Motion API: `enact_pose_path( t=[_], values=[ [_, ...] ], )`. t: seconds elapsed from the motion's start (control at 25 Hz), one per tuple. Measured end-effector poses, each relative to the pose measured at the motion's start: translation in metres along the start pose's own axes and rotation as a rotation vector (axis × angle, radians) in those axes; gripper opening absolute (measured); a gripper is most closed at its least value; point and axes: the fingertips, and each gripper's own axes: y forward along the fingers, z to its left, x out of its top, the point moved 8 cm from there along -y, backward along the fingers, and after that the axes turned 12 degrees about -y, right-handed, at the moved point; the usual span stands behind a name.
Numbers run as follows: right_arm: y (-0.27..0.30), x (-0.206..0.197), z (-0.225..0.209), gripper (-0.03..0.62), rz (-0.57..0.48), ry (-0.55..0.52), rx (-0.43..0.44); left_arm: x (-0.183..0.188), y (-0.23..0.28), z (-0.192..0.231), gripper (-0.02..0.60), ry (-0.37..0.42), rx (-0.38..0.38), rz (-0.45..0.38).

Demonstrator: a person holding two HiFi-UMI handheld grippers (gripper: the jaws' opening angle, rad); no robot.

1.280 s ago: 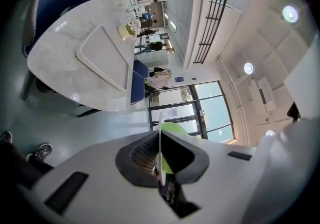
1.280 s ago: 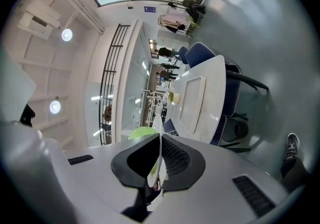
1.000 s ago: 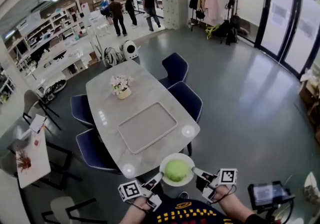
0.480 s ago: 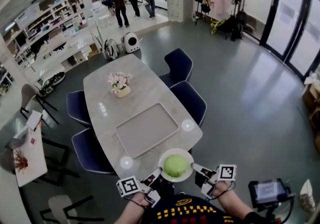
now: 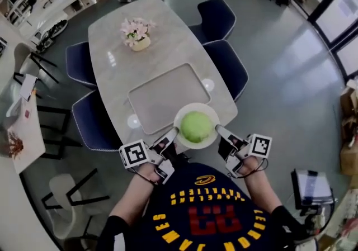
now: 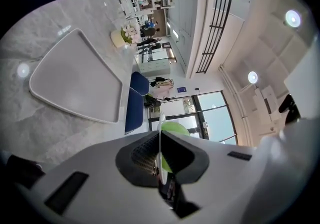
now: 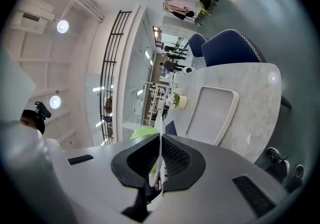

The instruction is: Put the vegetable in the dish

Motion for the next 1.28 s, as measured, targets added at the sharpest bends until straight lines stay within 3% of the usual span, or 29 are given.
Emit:
enact_pose_path(
  t=[0.32,0.64,1.28],
  values=[
    [0.059,0.004,-0.003,0.015,0.089,0.019,-0.007,0.042,-0.014,0.012,0.014,-0.057,-0.006,-0.060],
    [0.089,0.013,-0.011,0.015,0.192,0.024,0.003,0.053,-0.023,0.018,0.014,-0.085,-0.002,-0.149],
    [0.165,0.082,-0.045,0.015,0.501,-0.024,0.106,0.062,0.006,0.022,0.014,-0.136,0.004,-0.463]
  ],
)
